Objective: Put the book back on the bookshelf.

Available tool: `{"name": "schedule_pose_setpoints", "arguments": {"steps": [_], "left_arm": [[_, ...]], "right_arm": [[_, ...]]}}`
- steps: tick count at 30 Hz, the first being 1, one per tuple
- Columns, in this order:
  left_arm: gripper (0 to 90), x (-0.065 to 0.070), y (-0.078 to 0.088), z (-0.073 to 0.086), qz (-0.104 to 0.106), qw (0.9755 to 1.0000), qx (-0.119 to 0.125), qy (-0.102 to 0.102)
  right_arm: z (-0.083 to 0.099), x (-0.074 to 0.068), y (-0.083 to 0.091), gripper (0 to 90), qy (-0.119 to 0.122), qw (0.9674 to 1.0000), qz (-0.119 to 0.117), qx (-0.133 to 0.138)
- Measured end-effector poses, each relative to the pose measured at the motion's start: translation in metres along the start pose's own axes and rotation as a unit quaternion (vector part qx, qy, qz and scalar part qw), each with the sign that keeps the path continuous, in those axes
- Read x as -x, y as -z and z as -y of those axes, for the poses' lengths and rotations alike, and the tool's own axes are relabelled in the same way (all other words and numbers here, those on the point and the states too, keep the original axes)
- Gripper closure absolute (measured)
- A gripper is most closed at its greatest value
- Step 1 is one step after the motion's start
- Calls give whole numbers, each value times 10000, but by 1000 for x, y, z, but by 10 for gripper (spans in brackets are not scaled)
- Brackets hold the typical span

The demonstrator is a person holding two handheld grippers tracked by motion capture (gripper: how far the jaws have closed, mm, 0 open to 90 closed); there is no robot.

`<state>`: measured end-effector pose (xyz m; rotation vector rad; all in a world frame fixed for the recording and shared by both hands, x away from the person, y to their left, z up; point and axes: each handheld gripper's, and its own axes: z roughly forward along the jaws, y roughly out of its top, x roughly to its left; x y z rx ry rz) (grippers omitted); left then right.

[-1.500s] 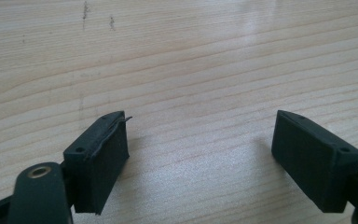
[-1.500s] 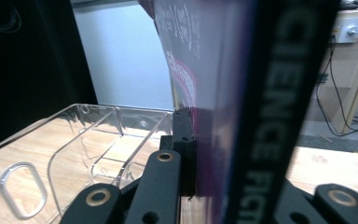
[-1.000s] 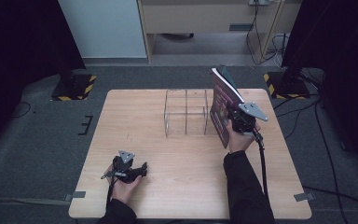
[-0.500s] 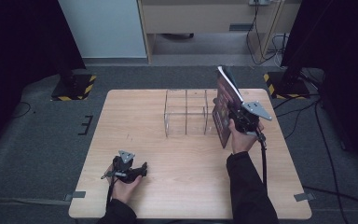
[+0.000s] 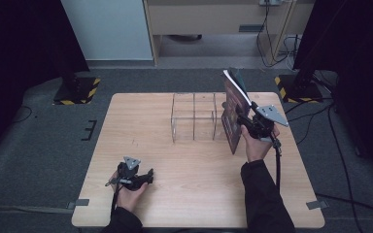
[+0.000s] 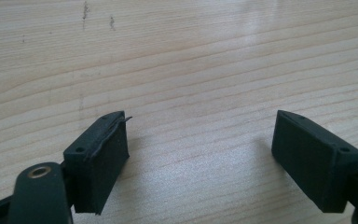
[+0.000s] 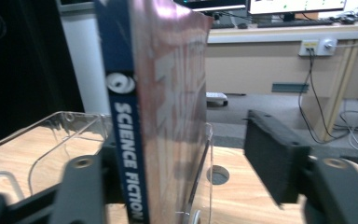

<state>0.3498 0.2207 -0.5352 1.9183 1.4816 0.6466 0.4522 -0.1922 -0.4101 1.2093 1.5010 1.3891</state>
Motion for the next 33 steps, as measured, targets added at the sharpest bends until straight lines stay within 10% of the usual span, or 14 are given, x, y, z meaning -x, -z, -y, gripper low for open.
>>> {"name": "schedule_pose_setpoints", "arguments": {"steps": [15, 33], "left_arm": [[174, 0, 0, 0, -3, 10000, 10, 11], [174, 0, 0, 0, -1, 10000, 0, -1]], "right_arm": [[1, -9, 20, 159, 208, 9985, -377, -335], [66, 20, 65, 121, 320, 9888, -567, -1346]]}}
